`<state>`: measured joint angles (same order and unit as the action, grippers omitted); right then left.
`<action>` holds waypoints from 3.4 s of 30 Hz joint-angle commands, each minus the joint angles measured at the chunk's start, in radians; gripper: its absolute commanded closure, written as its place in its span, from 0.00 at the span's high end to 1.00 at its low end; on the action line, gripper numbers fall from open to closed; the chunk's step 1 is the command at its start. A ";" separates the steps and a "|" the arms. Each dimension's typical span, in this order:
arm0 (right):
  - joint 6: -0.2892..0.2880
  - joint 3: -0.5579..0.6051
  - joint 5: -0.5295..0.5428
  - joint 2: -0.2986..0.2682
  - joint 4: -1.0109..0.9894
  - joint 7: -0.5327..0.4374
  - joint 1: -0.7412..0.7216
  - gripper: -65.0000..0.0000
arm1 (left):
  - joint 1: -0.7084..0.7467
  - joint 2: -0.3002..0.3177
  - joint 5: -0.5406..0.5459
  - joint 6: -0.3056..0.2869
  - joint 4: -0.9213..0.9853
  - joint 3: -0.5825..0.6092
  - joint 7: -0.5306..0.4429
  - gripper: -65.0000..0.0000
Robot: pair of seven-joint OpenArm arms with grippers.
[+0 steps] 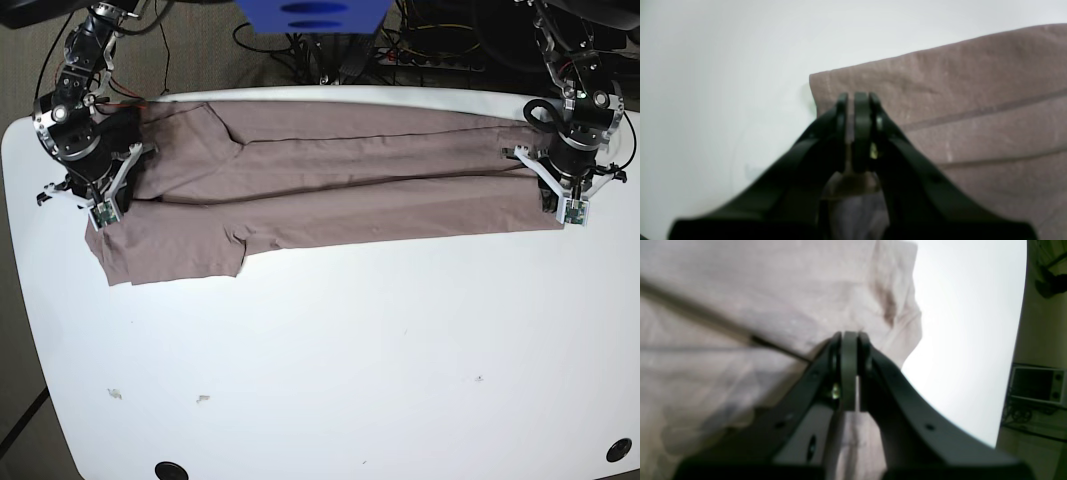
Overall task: Fold the T-shirt properly
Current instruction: 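Lower the folded edge with both grippers onto the table, then open the right gripper and move it along the shirt's hem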
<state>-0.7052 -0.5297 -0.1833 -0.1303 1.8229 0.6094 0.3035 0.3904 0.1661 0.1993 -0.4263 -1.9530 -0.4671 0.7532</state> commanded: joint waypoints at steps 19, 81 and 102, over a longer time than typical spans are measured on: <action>0.007 0.031 0.000 -0.019 -0.012 0.060 -0.074 0.34 | 0.010 0.011 0.004 -0.001 -0.013 -0.007 -0.023 0.03; 0.007 0.121 0.057 -0.026 -0.611 0.162 -0.597 0.39 | 0.000 0.009 0.016 0.001 -0.006 -0.010 -0.018 0.05; 0.007 0.122 0.055 -0.059 -0.659 0.173 -0.599 0.39 | 0.003 0.010 0.018 -0.004 -0.006 -0.010 -0.017 0.05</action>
<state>-0.6971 -0.4057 -0.0818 -0.1726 1.1576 0.7212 -0.2996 0.3935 0.1638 0.2108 -0.4366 -1.9461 -0.4717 0.7563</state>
